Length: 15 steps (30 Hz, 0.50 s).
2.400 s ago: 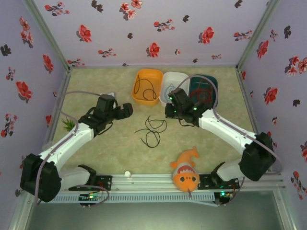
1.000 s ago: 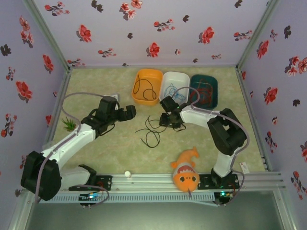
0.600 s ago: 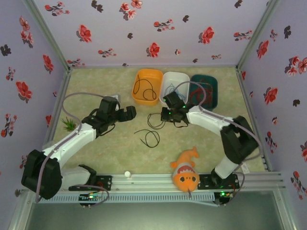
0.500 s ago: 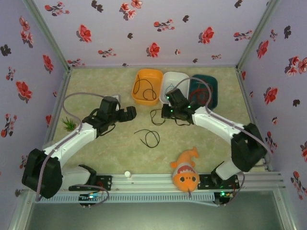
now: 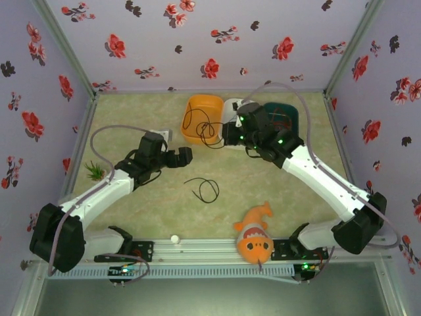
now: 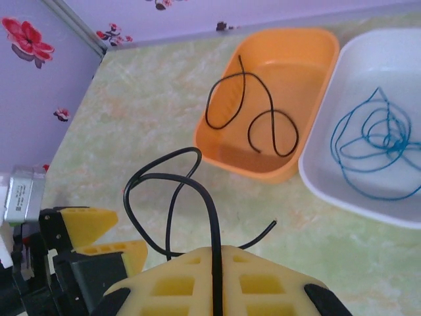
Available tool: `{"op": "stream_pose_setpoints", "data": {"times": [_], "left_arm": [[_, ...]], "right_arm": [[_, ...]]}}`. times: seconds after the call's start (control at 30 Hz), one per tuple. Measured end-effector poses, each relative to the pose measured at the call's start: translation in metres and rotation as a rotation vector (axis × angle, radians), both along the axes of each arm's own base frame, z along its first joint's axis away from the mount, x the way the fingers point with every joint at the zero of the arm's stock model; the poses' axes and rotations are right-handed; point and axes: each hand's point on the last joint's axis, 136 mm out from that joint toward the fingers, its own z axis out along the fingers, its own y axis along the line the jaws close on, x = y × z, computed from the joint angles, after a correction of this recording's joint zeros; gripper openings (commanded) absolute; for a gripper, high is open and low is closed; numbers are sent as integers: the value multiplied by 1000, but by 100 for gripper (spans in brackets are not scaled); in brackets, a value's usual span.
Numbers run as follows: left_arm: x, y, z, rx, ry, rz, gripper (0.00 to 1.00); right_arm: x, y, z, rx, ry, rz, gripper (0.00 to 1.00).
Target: Untangle the cables
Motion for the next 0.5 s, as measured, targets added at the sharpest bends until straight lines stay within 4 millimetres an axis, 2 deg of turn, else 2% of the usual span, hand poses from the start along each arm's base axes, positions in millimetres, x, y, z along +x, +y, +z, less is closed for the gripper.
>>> {"op": "stream_pose_setpoints", "data": {"times": [0.13,0.23,0.33,0.5], "left_arm": [[1,-2,3,-10,-11,-4,98],[1,-6,14,-45,-39,-18,97],[0,-14,37,-98,-96,-39,100],[2,-40,95,-178,-207,-97,100]], "right_arm": [[5,0,13,-15,-35,3,9],[9,3,14,-27,-39,8,9],[11,6,7,-43,-28,12,9],[12,8,2,-53,-16,15,8]]}}
